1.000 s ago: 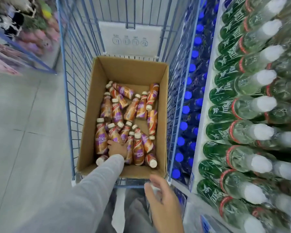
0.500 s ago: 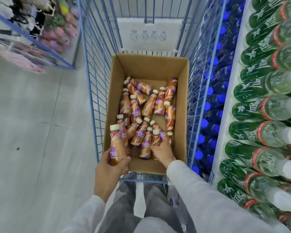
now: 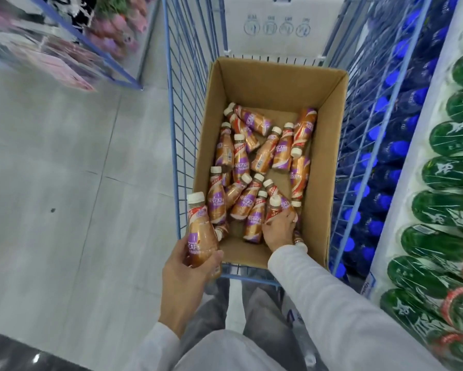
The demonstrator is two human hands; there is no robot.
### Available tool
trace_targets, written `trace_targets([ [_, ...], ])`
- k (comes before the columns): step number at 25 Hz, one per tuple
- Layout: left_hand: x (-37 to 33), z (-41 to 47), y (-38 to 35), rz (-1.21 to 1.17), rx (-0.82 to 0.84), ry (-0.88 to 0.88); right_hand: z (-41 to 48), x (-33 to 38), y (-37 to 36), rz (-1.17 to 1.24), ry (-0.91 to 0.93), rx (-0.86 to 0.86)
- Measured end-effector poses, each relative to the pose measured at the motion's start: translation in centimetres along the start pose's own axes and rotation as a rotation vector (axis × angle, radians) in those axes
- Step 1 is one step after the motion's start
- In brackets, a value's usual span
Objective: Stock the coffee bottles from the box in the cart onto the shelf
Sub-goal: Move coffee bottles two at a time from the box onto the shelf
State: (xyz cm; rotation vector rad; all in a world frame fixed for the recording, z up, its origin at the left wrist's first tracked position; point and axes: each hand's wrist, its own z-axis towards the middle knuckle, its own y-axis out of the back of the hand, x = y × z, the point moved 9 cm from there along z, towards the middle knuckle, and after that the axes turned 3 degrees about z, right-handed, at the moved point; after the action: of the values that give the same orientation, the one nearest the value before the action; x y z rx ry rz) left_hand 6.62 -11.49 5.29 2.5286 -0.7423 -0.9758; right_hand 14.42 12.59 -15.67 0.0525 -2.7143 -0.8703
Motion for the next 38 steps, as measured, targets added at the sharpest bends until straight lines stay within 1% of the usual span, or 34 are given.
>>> trace_targets([
  [3,-1.5,-0.6,0.7,-0.001,0.03,-0.064,-1.0,-0.1,1.5,0.037,0.052,0.025],
  [6,-3.9,-1.9,1.6,-0.032,0.07,-0.148,-3.9,0.8,4.2,0.166,0.098,0.037],
  [9,-6.9,-3.8,2.7,-0.076,0.139,-0.254,-8.8,2.5,8.0,0.381,0.16,0.016],
  [11,-8.6,-5.2,3.2,-0.082,0.215,-0.345,-13.6,3.4,10.6,0.527,0.217,-0.004],
  [15,-11.0,-9.7,3.3,-0.075,0.428,-0.504,-25.1,3.4,15.8,0.72,0.365,-0.187],
  [19,-11.8,-16.6,2.8,-0.053,0.67,-0.653,-37.2,0.0,19.4,1.044,0.424,-0.395],
  [21,-11.6,-21.0,2.0,-0.032,0.801,-0.711,-42.3,-2.7,20.3,1.231,0.436,-0.471],
  [23,-11.1,-25.6,0.9,0.019,0.933,-0.786,-46.5,-6.0,20.8,1.335,0.425,-0.555],
  [27,-8.2,-35.4,-1.7,0.144,1.175,-0.909,-54.7,-14.1,21.4,1.405,0.372,-0.805],
  [30,-4.9,-42.8,-3.8,0.257,1.32,-0.981,-61.1,-21.2,21.2,1.434,0.314,-0.993],
  [32,-1.4,-47.9,-5.2,0.318,1.411,-0.988,-65.8,-26.5,20.3,1.425,0.255,-1.105],
  [35,4.2,-55.2,-6.3,0.408,1.526,-0.959,-72.5,-33.2,18.7,1.471,0.211,-1.224],
  [38,9.4,-62.7,-6.9,0.447,1.592,-0.978,-79.1,-39.8,17.6,1.459,0.194,-1.35],
])
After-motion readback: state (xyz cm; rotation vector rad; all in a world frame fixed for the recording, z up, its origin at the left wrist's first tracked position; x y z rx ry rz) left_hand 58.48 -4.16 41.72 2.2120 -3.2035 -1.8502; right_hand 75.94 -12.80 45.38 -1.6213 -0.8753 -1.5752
